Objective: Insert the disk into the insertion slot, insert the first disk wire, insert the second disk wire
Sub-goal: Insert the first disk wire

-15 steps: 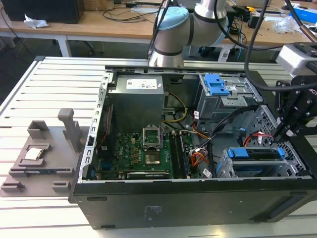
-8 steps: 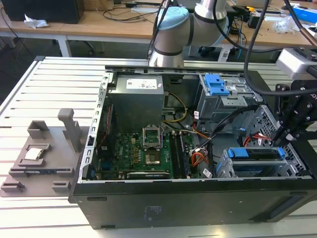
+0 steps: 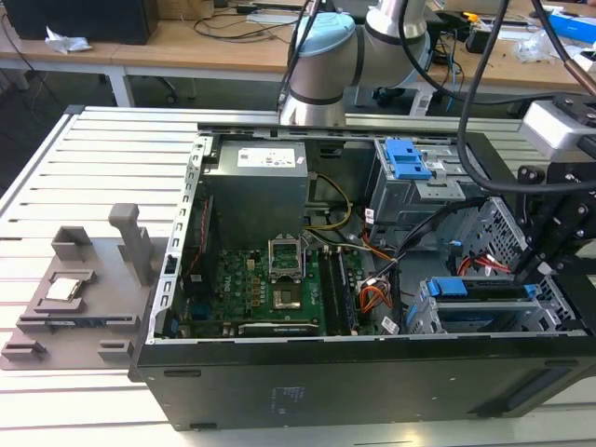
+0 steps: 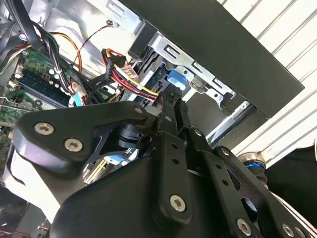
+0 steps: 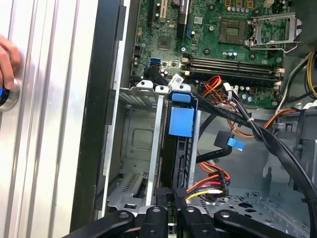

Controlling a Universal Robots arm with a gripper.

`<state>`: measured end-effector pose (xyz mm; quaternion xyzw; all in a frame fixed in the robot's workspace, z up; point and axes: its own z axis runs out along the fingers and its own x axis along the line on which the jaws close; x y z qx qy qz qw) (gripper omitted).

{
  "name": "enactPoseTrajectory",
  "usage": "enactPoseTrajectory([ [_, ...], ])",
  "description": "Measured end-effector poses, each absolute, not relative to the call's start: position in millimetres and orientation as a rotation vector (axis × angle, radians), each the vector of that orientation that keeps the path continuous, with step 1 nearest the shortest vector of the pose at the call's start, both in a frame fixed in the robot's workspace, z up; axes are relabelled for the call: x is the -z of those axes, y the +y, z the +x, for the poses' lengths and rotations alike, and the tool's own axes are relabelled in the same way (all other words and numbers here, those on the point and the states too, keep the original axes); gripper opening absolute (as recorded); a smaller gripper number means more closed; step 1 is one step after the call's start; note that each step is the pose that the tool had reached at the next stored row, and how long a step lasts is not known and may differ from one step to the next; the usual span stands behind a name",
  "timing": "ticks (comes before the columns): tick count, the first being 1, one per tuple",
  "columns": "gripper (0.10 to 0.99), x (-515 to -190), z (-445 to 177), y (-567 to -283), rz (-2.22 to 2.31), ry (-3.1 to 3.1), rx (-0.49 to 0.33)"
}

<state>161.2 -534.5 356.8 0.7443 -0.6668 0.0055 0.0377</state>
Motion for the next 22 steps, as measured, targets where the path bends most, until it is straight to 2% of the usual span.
enactPoseTrajectory([
  [22,0.169,-341,150,-525,2.180,-2.172,0.006],
])
